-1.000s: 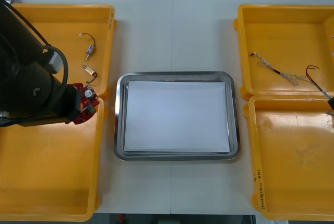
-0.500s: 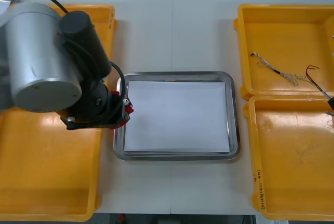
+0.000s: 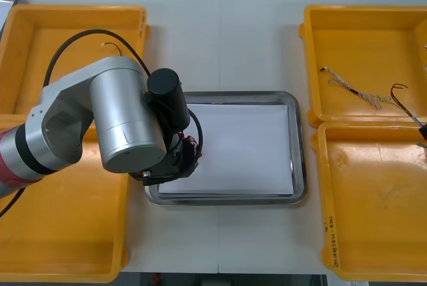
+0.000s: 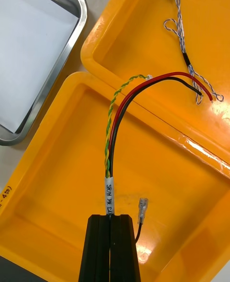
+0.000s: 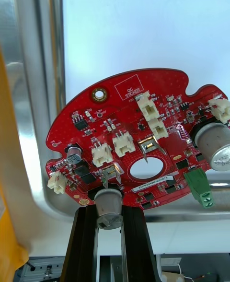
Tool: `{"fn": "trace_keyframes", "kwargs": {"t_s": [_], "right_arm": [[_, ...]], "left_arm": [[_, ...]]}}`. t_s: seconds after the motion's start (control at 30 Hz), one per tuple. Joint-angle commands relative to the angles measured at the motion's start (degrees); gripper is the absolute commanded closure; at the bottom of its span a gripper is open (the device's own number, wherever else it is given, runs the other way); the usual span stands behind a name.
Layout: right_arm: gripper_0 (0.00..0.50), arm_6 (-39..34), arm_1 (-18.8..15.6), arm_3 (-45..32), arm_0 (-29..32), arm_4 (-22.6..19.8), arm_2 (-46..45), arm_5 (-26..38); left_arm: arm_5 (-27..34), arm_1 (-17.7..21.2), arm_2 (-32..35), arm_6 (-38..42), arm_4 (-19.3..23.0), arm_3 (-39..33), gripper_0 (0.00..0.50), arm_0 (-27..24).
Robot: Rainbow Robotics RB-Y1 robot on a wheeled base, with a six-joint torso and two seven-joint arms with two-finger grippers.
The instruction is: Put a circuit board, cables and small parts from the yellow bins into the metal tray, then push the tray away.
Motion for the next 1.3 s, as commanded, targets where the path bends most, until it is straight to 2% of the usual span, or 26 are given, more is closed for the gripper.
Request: {"fn": "trace_keyframes", "kwargs": {"t_s": [0.03, 0.23, 0.47, 0.53, 0.57, 0.63, 0.7, 0.9, 1.07, 1.2, 1.3], "right_arm": [[0.5, 0.1, -2.2, -1.2, -0.8, 0.2, 0.4, 0.2], [0.5, 0.1, -2.2, -1.2, -0.8, 0.3, 0.4, 0.2], [0.5, 0.1, -2.2, -1.2, -0.8, 0.3, 0.4, 0.2], [0.5, 0.1, -2.2, -1.2, -0.8, 0.4, 0.5, 0.2], [0.5, 0.1, -2.2, -1.2, -0.8, 0.3, 0.5, 0.2], [0.5, 0.1, -2.2, -1.2, -0.8, 0.4, 0.6, 0.2], [0.5, 0.1, -2.2, -1.2, -0.8, 0.4, 0.6, 0.2], [0.5, 0.3, -2.2, -1.2, -0.8, 0.3, 0.6, 0.2], [0.5, 0.4, -2.2, -1.2, -0.8, 0.0, 0.7, 0.2], [0.5, 0.5, -2.2, -1.2, -1.5, 0.1, 1.8, 0.2], [0.5, 0.4, -2.2, -1.2, -3.0, 0.2, 3.5, 0.2]], "left_arm": [[-2.4, -2.4, -4.1, 3.2, -3.2, 1.8, 0.5, -2.2], [-4.0, -3.4, -6.1, 4.1, -4.9, 4.2, 0.5, -2.2], [-4.7, -3.7, -7.3, 5.3, -4.8, 4.8, 0.487, -2.1], [-4.7, -3.7, -7.7, 5.5, -5.2, 4.8, 0.325, -2.2], [-4.7, -3.7, -7.8, 5.6, -5.3, 4.8, 0.281, -2.2], [-4.8, -3.7, -7.9, 5.8, -5.6, 4.8, 0.127, -2.2], [-4.8, -3.7, -8.0, 5.9, -5.7, 4.8, 0.057, -2.1], [-4.8, -3.6, -7.9, 6.2, -5.7, 4.5, 0.0, -2.3], [-3.6, -2.6, -6.5, 6.7, -5.6, 2.5, 0.0, -2.2], [1.0, -1.7, -3.1, 7.4, -4.9, -1.0, 0.0, -2.2], [4.4, -0.7, 1.5, 7.3, -2.6, -3.2, 0.0, -2.2]]}}
